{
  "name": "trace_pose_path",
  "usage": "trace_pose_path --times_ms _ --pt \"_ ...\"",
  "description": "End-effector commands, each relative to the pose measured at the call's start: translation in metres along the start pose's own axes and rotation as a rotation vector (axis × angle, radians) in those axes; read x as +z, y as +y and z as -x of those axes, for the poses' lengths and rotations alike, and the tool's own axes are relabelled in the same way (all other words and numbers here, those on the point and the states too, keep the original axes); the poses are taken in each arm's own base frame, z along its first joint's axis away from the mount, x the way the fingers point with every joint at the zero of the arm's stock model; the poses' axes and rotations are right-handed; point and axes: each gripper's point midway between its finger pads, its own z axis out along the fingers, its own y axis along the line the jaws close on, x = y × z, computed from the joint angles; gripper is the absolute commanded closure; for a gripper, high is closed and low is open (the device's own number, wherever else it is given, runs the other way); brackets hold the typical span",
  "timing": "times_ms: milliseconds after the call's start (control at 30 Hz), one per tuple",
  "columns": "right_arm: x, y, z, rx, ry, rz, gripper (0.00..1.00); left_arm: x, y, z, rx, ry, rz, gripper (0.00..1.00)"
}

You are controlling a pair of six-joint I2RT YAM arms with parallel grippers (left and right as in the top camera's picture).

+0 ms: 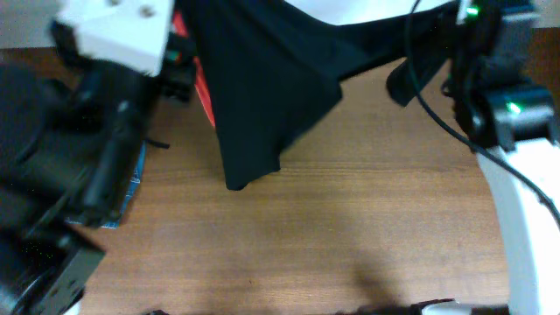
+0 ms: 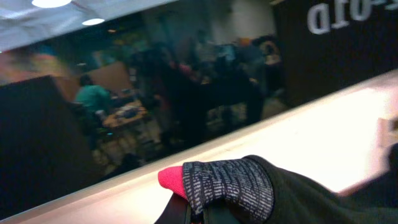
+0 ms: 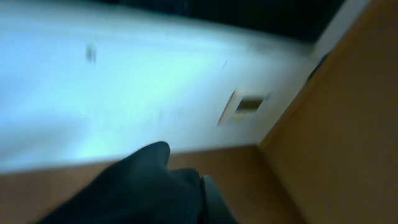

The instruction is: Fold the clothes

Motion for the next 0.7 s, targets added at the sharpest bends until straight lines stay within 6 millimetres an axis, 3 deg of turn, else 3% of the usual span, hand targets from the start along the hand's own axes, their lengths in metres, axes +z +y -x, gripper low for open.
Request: trace_pose_path --times_ms 0,133,267,467,600,667 --pt "-0.013 -0.016 0.018 0.058 -0.052 -0.040 0.96 0.000 0.024 -0.004 0.029 0.035 0.137 1.00" --pt "0.008 -0.001 0.006 0.044 -0.014 -0.029 0.96 0.037 0.025 -0.030 0.076 0.112 0.179 1.00" --pt "0.043 0.021 -0.017 0.019 0.044 -0.023 0.96 0.097 0.030 -0.068 0.131 0.183 0.227 1.00" --pt "0.087 0.054 -0.065 -0.051 0.168 -0.007 0.96 0.168 0.027 -0.130 0.151 0.259 0.174 0.99" --pt "0.101 0.075 -0.096 -0.071 0.251 0.050 0.96 0.199 0.021 -0.183 0.167 0.361 0.119 1.00" --pt "0.104 0.084 -0.104 -0.075 0.276 0.084 0.96 0.204 0.011 -0.209 0.180 0.434 0.081 1.00"
